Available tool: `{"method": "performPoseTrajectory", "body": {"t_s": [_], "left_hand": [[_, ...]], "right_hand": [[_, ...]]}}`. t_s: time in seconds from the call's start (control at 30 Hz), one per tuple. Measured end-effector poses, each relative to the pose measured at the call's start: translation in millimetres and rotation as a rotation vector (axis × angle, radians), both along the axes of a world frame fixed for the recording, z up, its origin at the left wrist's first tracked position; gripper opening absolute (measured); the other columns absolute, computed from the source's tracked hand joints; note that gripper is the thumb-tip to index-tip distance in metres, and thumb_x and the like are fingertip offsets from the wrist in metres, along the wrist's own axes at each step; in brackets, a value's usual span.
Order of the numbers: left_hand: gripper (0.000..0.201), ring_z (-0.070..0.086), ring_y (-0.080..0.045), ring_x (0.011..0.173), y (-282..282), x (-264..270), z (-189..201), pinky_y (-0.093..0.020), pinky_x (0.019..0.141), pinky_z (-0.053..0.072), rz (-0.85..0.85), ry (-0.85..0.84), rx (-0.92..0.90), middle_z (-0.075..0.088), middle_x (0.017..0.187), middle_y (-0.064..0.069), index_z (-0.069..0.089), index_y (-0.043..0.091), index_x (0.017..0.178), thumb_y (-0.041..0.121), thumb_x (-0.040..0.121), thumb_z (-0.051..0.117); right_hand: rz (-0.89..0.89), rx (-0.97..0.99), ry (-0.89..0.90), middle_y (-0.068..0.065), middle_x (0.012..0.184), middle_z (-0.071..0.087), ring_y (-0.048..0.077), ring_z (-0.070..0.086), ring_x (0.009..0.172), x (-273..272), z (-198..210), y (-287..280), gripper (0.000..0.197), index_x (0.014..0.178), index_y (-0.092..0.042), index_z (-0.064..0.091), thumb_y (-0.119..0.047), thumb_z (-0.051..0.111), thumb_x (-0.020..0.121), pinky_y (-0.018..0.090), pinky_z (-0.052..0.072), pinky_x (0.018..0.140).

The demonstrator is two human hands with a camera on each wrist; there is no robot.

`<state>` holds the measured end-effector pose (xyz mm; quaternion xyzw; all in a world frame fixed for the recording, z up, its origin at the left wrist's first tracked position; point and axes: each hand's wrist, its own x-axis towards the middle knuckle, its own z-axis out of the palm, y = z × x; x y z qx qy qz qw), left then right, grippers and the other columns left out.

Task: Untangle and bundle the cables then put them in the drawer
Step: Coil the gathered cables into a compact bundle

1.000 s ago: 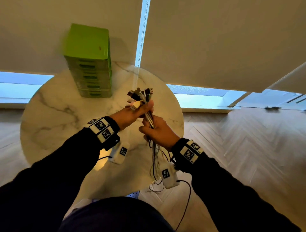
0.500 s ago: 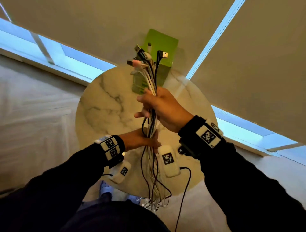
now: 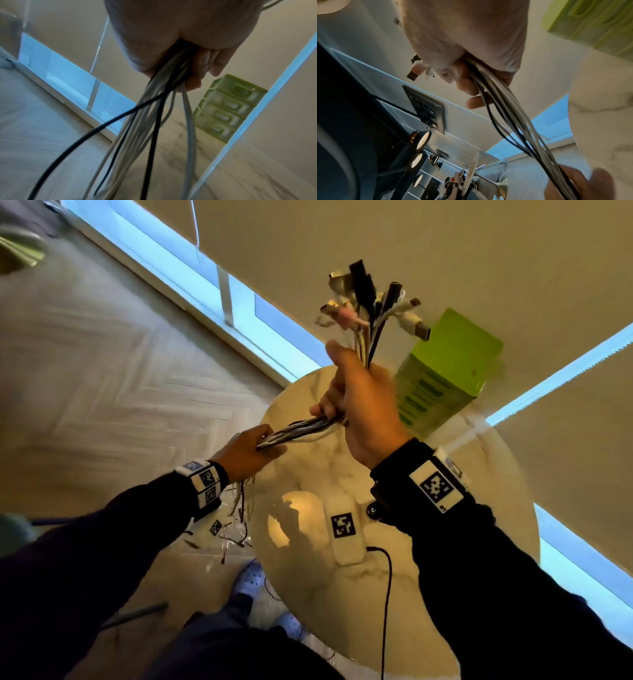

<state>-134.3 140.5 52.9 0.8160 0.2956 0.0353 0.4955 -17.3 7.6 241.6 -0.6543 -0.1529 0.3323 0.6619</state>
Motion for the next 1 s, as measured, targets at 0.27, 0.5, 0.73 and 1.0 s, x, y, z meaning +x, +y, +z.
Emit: {"method": "performPoseTrajectory", "body": {"t_s": [0.27,0.5,0.73,1.0], "left_hand": [[0.03,0.044,-0.003,0.055,36,-28,-10,-0.025,0.059,0.042,-0.363,0.13,0.091,0.048,0.066,0.008,0.045,0.03,0.076,0.047,0.095,0.062],[0.014,0.055,-0.031,0.062,116,-18,-21,-0.043,0.06,0.05,-0.231,0.102,0.396,0.059,0.073,-0.004,0.043,0.03,0.088,0.033,0.095,0.054],[0.02,0.058,-0.013,0.049,87,-25,-52,-0.033,0.05,0.055,-0.323,0.15,0.126,0.064,0.07,-0.002,0.052,0.026,0.103,0.046,0.101,0.053],[0.047,0.06,-0.008,0.087,51,-15,-38,-0.027,0.078,0.052,-0.29,-0.035,-0.098,0.06,0.103,0.003,0.04,0.027,0.12,0.043,0.089,0.071]], "right_hand": [[0.117,0.111,0.207,0.001,0.051,0.025,0.014,0.022,0.037,21,0,29,0.046,0.057,-0.019,0.037,-0.028,0.057,0.097,0.024,0.021,0.039],[0.172,0.081,0.307,0.0,0.048,0.019,0.016,0.019,0.038,14,-16,51,0.045,0.057,-0.018,0.039,-0.024,0.053,0.099,0.026,0.022,0.042],[0.01,0.23,0.263,0.0,0.057,0.018,0.014,0.022,0.045,37,-20,72,0.045,0.061,-0.02,0.041,-0.033,0.053,0.102,0.023,0.025,0.042],[0.003,0.143,0.332,-0.003,0.047,0.019,0.01,0.014,0.033,51,-60,79,0.05,0.063,-0.021,0.035,-0.05,0.048,0.102,0.019,0.016,0.034]]}}
